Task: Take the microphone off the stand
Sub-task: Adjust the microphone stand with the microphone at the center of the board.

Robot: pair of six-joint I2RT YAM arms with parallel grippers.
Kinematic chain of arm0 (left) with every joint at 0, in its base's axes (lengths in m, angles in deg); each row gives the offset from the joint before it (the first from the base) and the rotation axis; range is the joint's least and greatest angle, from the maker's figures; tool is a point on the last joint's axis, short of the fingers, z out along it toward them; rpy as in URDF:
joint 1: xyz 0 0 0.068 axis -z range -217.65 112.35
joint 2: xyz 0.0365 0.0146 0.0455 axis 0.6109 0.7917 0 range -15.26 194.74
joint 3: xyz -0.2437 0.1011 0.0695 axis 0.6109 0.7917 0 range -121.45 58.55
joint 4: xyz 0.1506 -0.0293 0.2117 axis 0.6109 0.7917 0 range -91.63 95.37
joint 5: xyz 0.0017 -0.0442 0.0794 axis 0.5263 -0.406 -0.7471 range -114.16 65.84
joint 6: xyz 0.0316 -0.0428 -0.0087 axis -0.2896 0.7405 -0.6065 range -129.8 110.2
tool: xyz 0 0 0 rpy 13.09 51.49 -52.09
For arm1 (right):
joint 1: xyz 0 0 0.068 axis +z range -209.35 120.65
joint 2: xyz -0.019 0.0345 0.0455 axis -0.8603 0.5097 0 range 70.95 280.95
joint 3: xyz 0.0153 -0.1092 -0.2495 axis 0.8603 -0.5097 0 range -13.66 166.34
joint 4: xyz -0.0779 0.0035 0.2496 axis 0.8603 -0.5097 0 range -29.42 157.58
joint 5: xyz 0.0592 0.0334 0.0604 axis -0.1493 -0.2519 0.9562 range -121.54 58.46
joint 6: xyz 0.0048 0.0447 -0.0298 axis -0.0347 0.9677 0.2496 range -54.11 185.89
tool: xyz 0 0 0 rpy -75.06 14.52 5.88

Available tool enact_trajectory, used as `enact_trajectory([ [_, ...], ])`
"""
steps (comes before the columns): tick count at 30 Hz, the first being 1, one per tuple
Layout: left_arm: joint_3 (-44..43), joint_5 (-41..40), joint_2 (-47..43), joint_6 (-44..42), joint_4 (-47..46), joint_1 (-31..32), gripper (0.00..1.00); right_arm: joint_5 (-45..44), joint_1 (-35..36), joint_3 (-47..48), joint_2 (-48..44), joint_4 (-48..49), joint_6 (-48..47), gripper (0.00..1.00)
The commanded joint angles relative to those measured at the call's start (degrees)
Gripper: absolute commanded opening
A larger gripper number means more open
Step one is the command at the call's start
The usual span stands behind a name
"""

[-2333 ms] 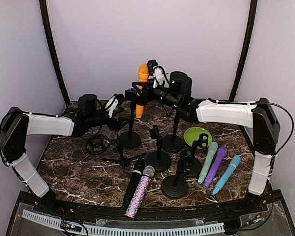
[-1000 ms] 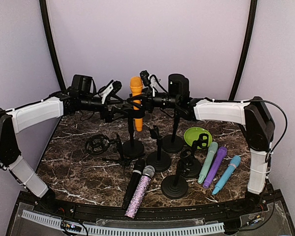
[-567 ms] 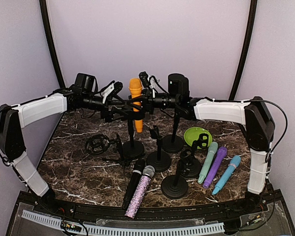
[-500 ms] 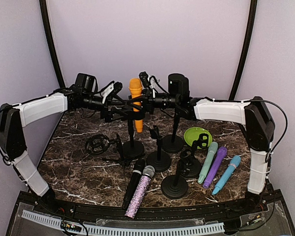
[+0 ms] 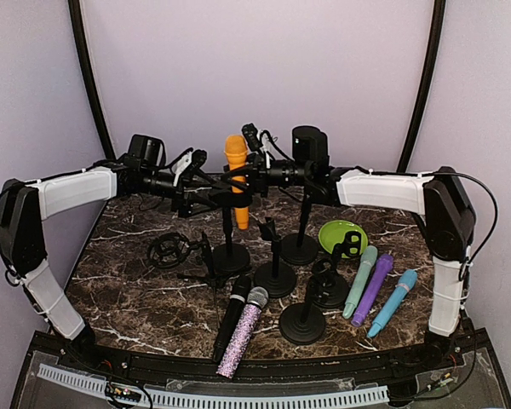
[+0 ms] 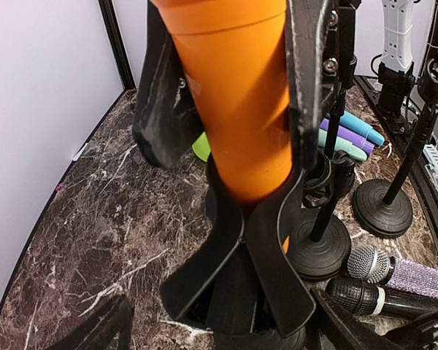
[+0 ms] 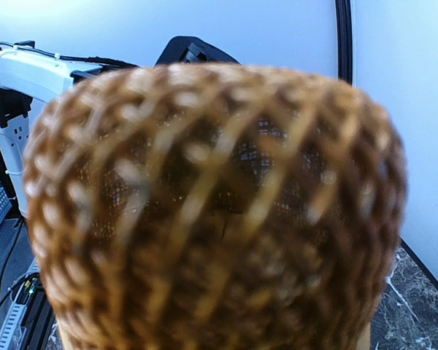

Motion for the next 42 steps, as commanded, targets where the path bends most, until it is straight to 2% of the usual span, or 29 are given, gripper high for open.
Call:
enact_trajectory([
  [1, 0.8, 1.8, -0.1, -0.7, -3.6, -0.9, 0.84, 3.7, 0.0, 2.5, 0.7, -2.1, 1.7, 0.1],
  [7, -0.5, 3.7, 1.7, 0.9, -3.9, -0.8, 0.83, 4.1, -0.1, 2.7, 1.1, -2.4, 1.6, 0.1],
  [12, -1.2, 5.8, 2.6, 3.5, -5.3, -0.8, 0.79, 4.3, -0.1, 3.0, 1.3, -2.9, 1.5, 0.1],
  [16, -1.3, 6.1, 2.6, 4.0, -5.3, -0.8, 0.7, 4.5, -0.1, 3.3, 1.6, -3.0, 1.6, 0.1],
  [26, -1.7, 5.0, 2.0, 5.0, -3.4, -0.8, 0.4, 4.2, 0.0, 3.6, 1.9, -3.4, 1.5, 0.1],
  [29, -1.3, 4.4, 1.7, 5.1, -2.6, -0.8, 0.34, 4.2, -0.1, 3.5, 1.8, -3.3, 1.6, 0.1],
  [30, -1.2, 4.1, 1.5, 5.2, -2.4, -0.8, 0.36, 4.2, -0.1, 3.5, 1.8, -3.2, 1.6, 0.1],
  [32, -0.8, 3.3, 1.1, 5.0, -2.1, -0.8, 0.53, 4.5, 0.0, 3.3, 1.7, -3.1, 1.8, 0.1],
  [33, -0.7, 2.3, 0.6, 4.7, -2.1, -0.8, 0.68, 4.7, 0.0, 3.3, 1.6, -3.0, 1.9, 0.1],
  [35, -0.2, 1.0, -0.3, 4.6, -3.1, -0.8, 0.79, 5.1, -0.1, 3.2, 1.4, -2.9, 1.9, 0.1],
  [42, 3.5, 2.8, -4.4, 7.1, -10.8, -0.8, 0.98, 9.3, 0.2, 5.7, 1.7, -6.6, -0.1, 0.1],
])
